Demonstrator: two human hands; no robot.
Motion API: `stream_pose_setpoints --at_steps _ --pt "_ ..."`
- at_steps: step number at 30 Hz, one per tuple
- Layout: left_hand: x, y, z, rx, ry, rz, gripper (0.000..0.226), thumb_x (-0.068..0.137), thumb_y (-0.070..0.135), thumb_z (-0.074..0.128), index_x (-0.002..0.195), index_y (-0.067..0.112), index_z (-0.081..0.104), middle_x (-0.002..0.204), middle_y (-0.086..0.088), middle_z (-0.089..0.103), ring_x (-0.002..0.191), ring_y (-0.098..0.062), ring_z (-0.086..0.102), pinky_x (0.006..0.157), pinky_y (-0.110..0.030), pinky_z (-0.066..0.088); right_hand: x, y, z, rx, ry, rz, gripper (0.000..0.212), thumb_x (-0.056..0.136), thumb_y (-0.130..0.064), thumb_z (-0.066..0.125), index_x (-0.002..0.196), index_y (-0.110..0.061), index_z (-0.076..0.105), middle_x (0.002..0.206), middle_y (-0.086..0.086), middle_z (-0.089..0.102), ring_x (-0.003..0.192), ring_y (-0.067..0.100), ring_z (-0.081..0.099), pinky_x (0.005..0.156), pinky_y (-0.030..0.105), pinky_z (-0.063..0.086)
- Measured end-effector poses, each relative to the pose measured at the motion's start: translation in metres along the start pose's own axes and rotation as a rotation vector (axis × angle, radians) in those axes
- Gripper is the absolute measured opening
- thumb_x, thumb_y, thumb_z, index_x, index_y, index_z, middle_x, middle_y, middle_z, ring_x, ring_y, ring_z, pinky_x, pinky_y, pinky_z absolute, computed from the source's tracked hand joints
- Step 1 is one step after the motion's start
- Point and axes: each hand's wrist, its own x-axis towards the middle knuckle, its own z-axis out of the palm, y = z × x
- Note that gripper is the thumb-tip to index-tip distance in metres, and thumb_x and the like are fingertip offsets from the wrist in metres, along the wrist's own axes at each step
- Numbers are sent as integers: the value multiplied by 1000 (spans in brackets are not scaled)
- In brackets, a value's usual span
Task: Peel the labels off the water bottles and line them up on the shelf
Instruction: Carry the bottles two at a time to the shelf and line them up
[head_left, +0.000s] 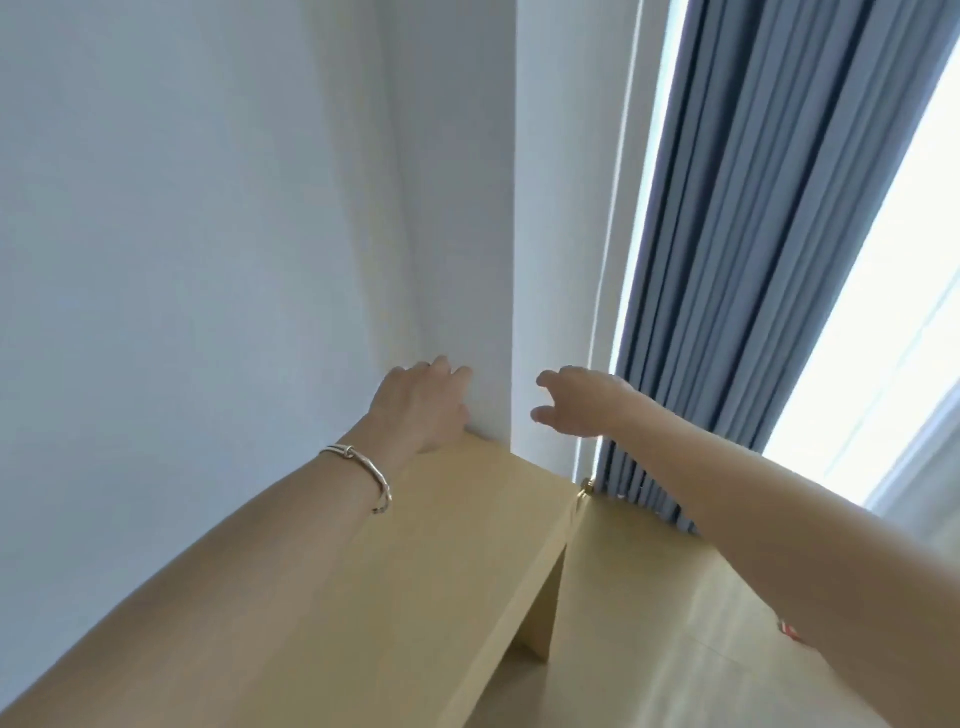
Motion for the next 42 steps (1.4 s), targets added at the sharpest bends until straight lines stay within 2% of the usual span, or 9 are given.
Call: stream_pose_setpoints --at_steps 6,10,14,20,26,29,32,36,42 --pt "70 132 -2 -43 -2 231 45 100 34 34 142 18 34 130 -9 49 114 -28 53 85 -40 42 -55 156 17 72 1 276 57 97 -40 47 145 -12 33 133 10 51 108 28 59 88 43 53" --pt "110 208 -10 -105 17 366 43 99 33 36 139 16 38 125 -9 52 111 -29 56 85 -41 45 -91 220 28 104 19 381 58 97 -40 48 145 -11 31 132 12 51 107 29 59 85 41 53" --pt "147 291 -15 -155 -2 502 49 100 35 37 145 18 31 132 -8 49 116 -29 54 89 -43 48 -121 283 42 116 18 497 56 96 -40 49 143 -12 34 133 12 51 109 29 59 82 37 49" --pt "204 401 -12 -151 -14 710 50 100 38 36 146 20 28 133 -7 48 117 -27 54 86 -42 48 -141 385 50 154 -32 720 58 95 -43 51 142 -13 35 135 12 49 112 31 57 91 46 50" --pt "298 489 -7 -176 -65 818 48 101 37 35 146 20 28 131 -6 47 114 -28 55 81 -40 47 -129 473 58 194 -75 853 63 97 -41 51 149 -15 27 144 10 45 126 29 51 97 42 45" --pt "334 536 -13 -167 -76 864 50 101 38 34 148 21 26 137 -6 45 118 -28 53 82 -39 44 -133 509 64 202 -90 925 61 96 -42 51 147 -16 29 142 8 48 124 28 52 95 41 47" --pt "348 591 -21 -159 -78 958 49 101 38 35 146 21 30 138 -5 45 120 -27 53 88 -40 44 -157 549 71 223 -109 1031 55 95 -43 51 140 -16 36 137 8 51 118 28 55 86 38 47" --pt "352 664 -31 -187 -68 1083 42 100 35 37 139 19 39 133 -4 49 119 -27 54 92 -40 43 -196 606 76 228 -134 1171 56 97 -44 47 143 -16 34 142 9 45 124 31 51 94 44 47" --pt "367 758 -24 -118 -83 1168 44 100 37 39 140 19 40 132 -4 52 118 -27 56 93 -40 46 -232 693 98 255 -225 1238 63 98 -44 45 151 -18 24 149 8 39 128 32 47 96 44 46"
